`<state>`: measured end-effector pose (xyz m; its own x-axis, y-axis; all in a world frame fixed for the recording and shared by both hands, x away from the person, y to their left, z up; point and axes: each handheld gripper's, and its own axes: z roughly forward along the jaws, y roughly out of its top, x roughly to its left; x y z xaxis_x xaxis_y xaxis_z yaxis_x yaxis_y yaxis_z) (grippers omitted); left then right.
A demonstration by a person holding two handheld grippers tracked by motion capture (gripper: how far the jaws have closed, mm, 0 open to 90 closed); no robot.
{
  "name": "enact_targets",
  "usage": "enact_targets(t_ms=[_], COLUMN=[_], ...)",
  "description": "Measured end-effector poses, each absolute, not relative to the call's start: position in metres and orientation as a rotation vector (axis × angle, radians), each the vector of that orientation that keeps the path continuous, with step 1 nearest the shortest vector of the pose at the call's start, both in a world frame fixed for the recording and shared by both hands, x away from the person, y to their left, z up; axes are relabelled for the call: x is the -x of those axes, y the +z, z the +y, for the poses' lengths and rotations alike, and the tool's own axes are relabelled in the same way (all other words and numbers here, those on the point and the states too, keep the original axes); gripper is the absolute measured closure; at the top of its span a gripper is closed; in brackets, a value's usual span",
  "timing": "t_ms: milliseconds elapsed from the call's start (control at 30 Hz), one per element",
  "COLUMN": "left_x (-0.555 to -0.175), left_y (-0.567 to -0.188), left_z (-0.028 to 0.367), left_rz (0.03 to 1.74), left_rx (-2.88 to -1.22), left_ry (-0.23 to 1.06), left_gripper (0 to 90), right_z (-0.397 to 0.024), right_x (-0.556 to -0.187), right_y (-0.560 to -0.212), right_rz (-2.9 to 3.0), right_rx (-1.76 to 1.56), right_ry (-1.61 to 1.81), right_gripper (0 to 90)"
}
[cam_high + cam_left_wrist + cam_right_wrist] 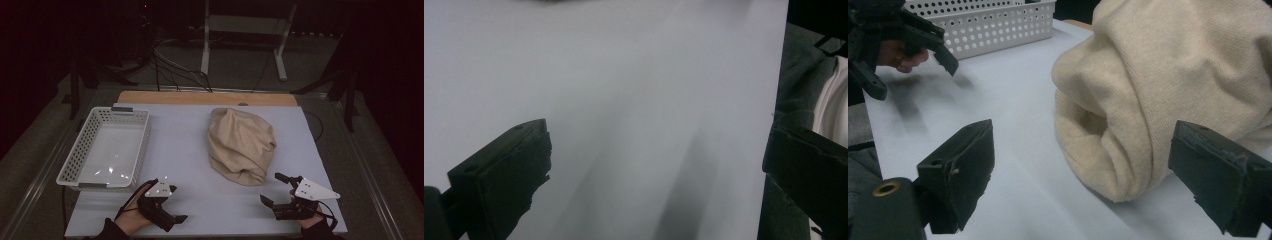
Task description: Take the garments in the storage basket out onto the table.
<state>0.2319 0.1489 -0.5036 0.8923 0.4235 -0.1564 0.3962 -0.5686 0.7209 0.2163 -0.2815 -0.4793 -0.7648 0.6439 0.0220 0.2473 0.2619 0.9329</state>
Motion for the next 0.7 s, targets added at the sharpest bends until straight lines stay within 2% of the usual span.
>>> enact_targets(t_ms=[700], left_x=[-0.223], left_y=[-0.506], left_z=[0.189], left_rz=[0.59], left_rx=[-2.244], left_ry=[0.068], left_gripper=[0.0], right_z=[-0.283], right_x=[-0.215], right_y=[-0.481], right_rz=[2.185], right_rx=[-0.807], right_ry=[1.495], right_gripper=[11.5])
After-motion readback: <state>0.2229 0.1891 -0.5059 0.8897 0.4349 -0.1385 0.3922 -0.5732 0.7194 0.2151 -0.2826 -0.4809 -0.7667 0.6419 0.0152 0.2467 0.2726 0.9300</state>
